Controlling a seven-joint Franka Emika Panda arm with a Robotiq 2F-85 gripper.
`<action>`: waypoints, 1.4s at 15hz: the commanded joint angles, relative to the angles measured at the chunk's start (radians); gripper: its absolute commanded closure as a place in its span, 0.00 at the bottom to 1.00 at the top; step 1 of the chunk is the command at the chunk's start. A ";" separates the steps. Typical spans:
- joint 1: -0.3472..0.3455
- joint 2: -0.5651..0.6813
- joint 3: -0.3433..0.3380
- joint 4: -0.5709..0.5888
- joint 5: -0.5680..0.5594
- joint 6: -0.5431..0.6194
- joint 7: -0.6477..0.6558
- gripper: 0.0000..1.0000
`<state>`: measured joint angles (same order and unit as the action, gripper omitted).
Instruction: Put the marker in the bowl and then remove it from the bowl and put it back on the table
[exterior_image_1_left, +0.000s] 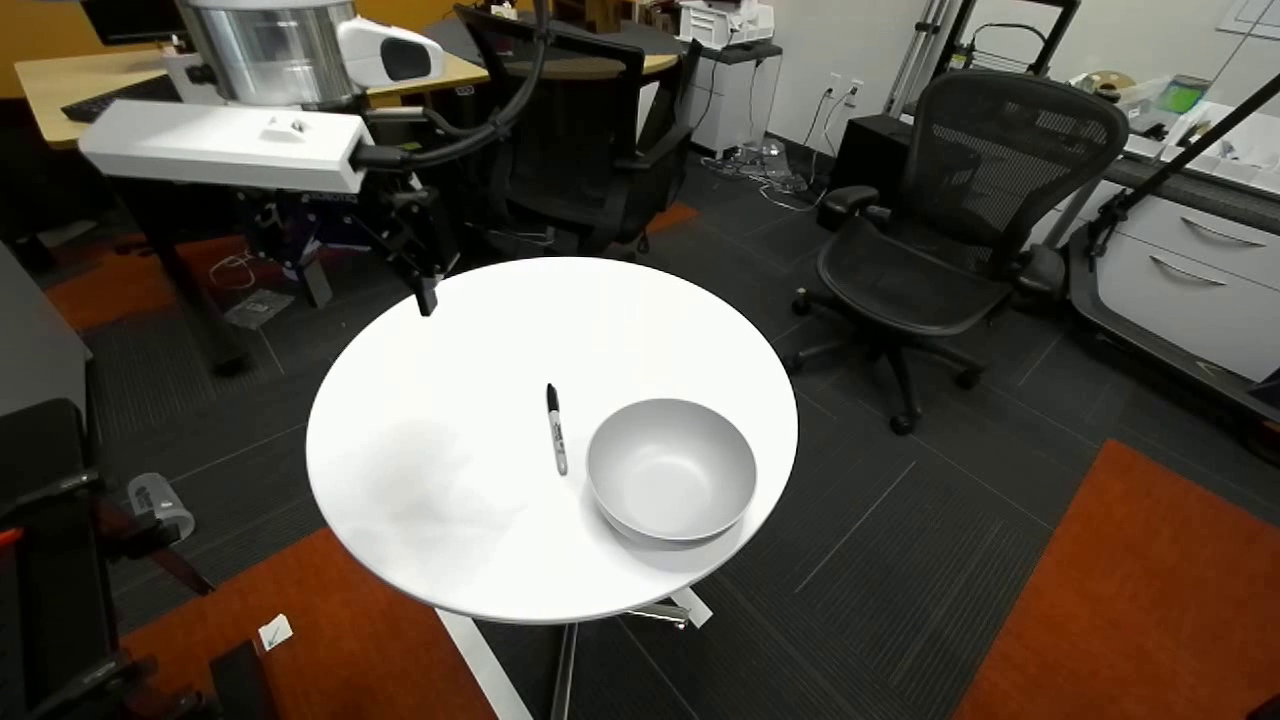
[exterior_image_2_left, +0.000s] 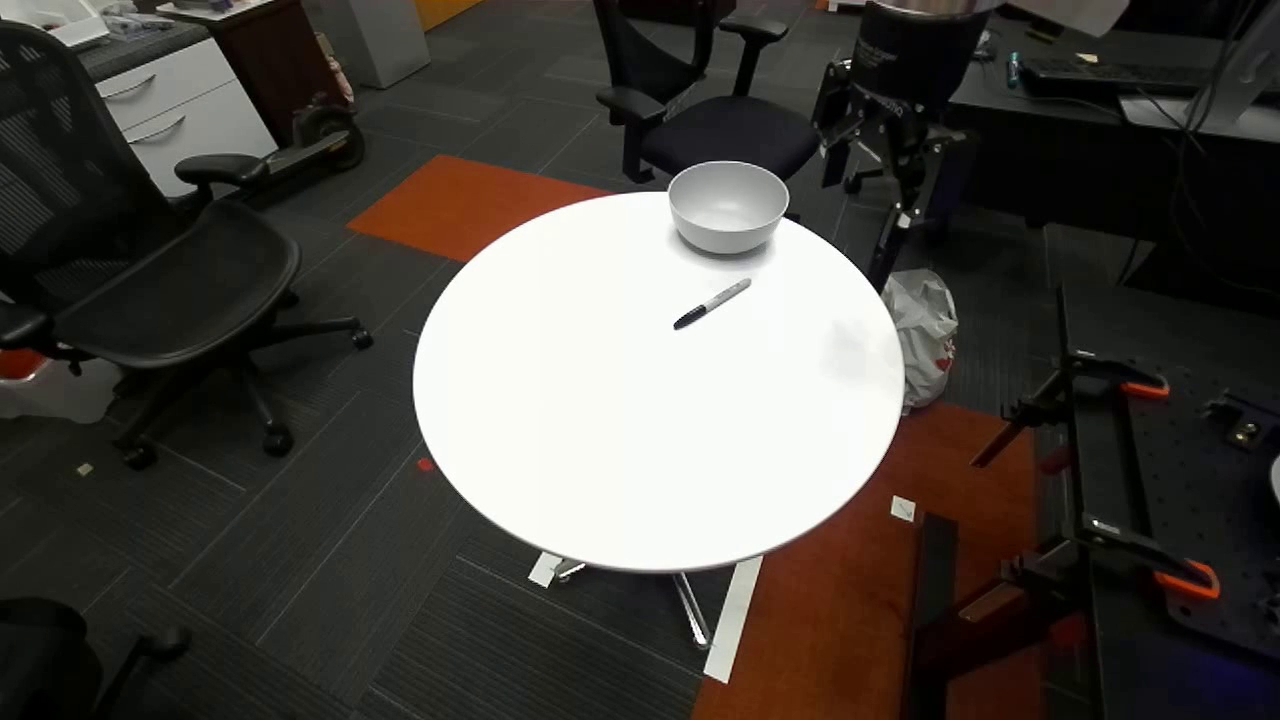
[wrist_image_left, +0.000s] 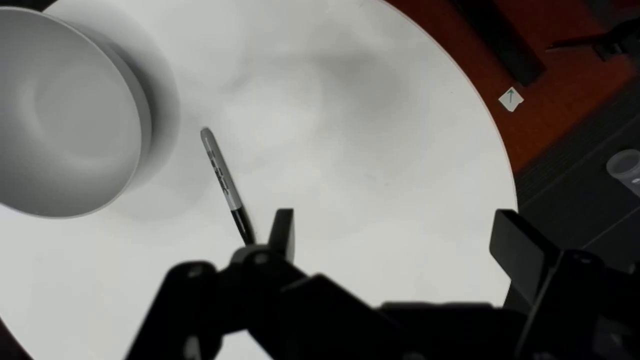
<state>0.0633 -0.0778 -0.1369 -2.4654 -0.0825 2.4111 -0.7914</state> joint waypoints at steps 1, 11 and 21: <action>-0.033 0.082 0.017 0.024 0.044 0.151 -0.129 0.00; -0.157 0.339 0.128 0.178 0.262 0.217 -0.532 0.00; -0.236 0.554 0.144 0.416 0.162 0.091 -0.524 0.00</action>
<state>-0.1498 0.4134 -0.0051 -2.1404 0.1205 2.5697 -1.3255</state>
